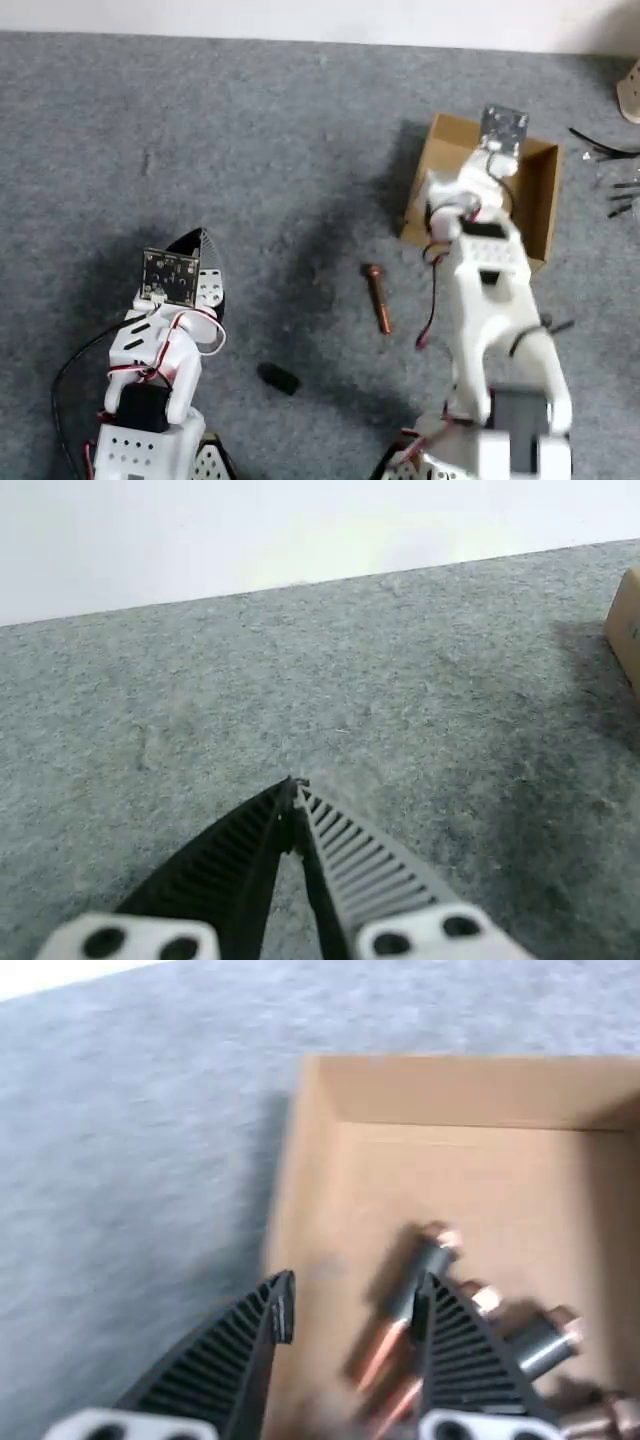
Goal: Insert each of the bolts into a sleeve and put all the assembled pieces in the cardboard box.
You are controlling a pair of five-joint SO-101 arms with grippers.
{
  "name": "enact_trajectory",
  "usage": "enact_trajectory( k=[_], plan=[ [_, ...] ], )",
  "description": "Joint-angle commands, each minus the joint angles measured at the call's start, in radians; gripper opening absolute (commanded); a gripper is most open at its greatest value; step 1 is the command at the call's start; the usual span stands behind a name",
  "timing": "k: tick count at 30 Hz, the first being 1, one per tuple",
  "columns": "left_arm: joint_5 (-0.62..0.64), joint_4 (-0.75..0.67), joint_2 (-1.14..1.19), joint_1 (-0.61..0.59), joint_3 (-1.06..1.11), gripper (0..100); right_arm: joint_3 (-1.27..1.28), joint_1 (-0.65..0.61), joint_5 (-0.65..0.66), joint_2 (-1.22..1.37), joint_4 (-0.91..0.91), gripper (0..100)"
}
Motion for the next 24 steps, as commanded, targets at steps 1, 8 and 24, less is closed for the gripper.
enact_trajectory(
  k=[1, 8, 24],
  plan=[
    [-0.002, -0.015, -0.002, -0.012, 0.018, 1, 0.162, -0.116, 0.109, -0.292, 0.004, 15.9],
    [0.000, -0.017, -0.004, -0.019, 0.018, 1, 0.404, -0.409, 0.281, -0.601, 0.245, 15.9],
    [0.054, -0.075, -0.005, -0.177, 0.018, 1, 0.407, -1.004, 0.462, -0.682, 0.616, 15.9]
  ],
)
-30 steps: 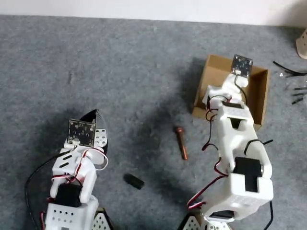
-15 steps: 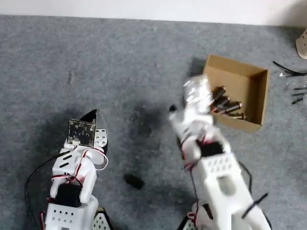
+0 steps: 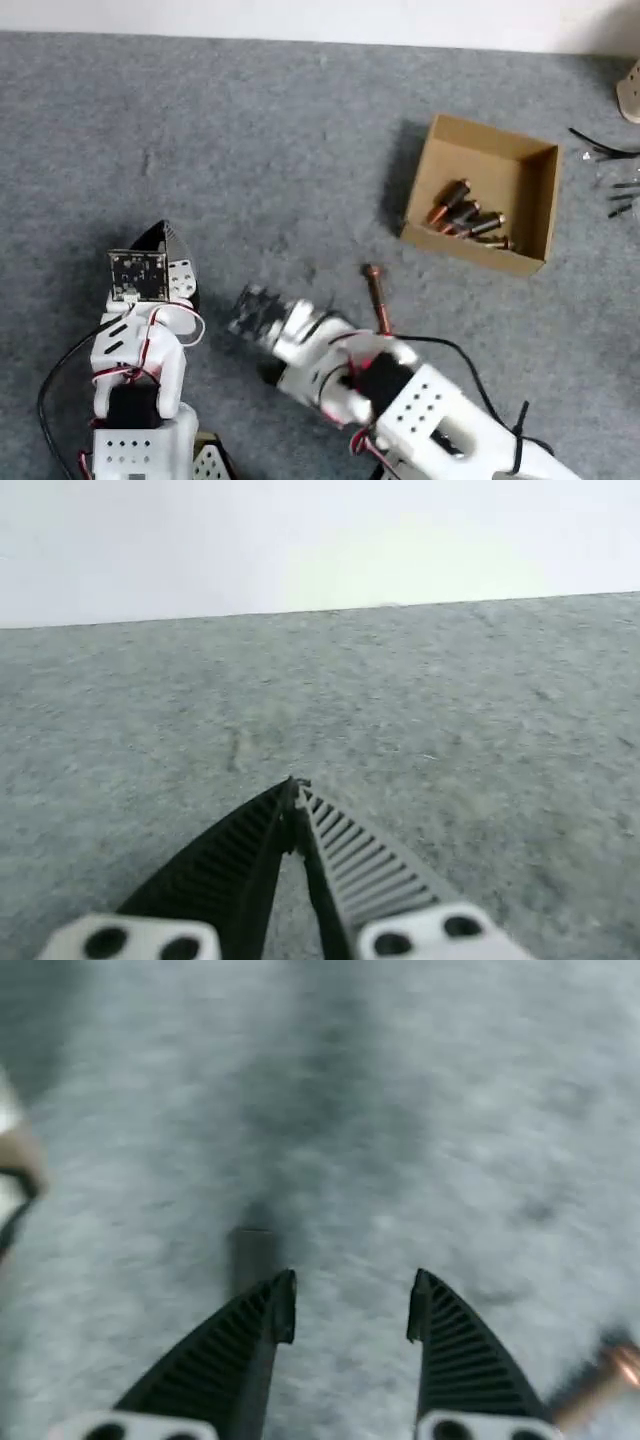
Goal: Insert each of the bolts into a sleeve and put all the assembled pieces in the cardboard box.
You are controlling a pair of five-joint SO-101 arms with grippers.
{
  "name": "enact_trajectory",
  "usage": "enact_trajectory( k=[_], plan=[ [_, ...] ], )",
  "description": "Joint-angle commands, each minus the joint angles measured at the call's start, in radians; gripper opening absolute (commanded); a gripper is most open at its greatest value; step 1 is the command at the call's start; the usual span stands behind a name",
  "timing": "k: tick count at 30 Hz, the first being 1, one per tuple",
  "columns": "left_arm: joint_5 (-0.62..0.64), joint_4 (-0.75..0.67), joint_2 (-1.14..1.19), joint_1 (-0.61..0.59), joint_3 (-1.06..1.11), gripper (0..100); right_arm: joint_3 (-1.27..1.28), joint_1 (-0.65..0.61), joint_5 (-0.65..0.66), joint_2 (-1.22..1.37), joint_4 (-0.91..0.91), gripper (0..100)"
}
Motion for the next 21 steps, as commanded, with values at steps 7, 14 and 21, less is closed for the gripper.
enact_trajectory(
  k=[7, 14, 21],
  plan=[
    [0.032, -0.025, -0.005, -0.015, 0.018, 1, 0.048, -0.088, 0.006, -0.010, -0.044, 15.9],
    [0.032, -0.025, -0.005, -0.015, 0.018, 1, 0.168, -0.090, 0.006, -0.010, -0.125, 15.9],
    [0.032, -0.025, -0.004, -0.010, 0.018, 1, 0.176, -0.091, 0.005, -0.008, -0.130, 15.9]
  ],
)
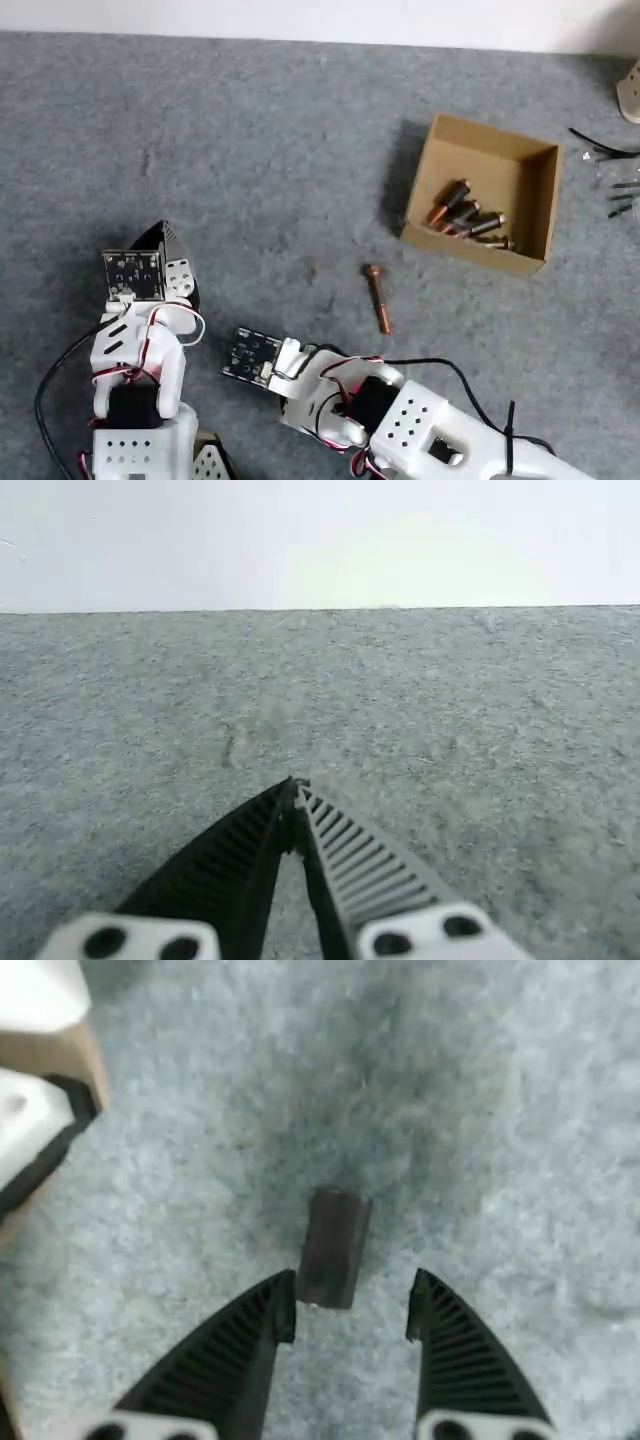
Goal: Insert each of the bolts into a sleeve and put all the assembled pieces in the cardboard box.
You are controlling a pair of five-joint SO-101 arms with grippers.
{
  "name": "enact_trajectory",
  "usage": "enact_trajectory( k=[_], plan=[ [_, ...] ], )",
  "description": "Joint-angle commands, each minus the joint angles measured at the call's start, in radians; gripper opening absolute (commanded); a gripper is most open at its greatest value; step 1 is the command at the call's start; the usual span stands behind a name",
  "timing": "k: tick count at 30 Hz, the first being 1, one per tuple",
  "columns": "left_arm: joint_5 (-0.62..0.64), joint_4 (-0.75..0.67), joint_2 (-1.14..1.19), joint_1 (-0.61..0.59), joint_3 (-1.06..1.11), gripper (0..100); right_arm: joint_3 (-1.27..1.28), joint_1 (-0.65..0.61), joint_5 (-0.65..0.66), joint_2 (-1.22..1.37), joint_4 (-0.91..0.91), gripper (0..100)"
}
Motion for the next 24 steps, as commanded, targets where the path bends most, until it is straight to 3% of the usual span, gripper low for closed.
enact_trajectory(
  k=[1, 24],
  plan=[
    [0.009, -0.025, -0.004, -0.010, 0.018, 1, -0.005, -0.010, 0.003, -0.007, -0.025, 15.9],
    [0.009, -0.025, -0.002, -0.007, 0.018, 1, -0.061, -0.010, -0.051, 0.062, -0.065, 15.9]
  ],
)
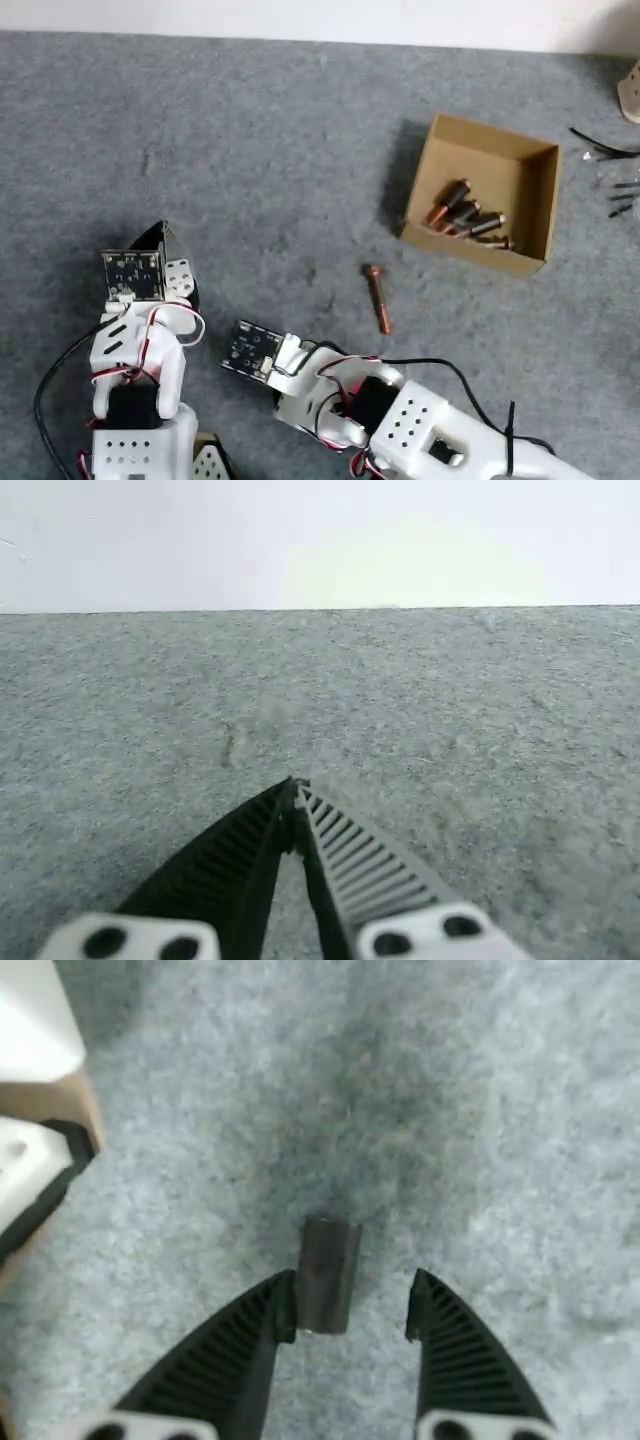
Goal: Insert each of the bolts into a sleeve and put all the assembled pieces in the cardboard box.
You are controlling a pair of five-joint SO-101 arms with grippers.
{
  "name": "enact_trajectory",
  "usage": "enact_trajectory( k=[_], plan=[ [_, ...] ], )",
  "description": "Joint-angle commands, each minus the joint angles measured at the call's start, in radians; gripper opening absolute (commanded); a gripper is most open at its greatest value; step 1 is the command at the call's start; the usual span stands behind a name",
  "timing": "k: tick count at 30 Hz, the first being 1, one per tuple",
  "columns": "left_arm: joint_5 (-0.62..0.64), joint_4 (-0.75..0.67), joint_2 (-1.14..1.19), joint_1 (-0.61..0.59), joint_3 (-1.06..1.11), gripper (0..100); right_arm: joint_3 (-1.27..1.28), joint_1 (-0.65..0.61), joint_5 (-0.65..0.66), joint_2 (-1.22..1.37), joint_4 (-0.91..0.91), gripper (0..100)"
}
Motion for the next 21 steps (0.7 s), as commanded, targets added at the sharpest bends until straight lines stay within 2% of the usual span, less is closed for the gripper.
enact_trajectory(
  k=[1, 21],
  plan=[
    [0.009, -0.025, -0.002, -0.007, 0.018, 1, -0.079, -0.010, -0.009, 0.077, -0.015, 15.9],
    [0.008, -0.025, -0.002, -0.007, 0.018, 1, -0.246, -0.010, -0.009, 0.481, -0.054, 15.9]
  ],
)
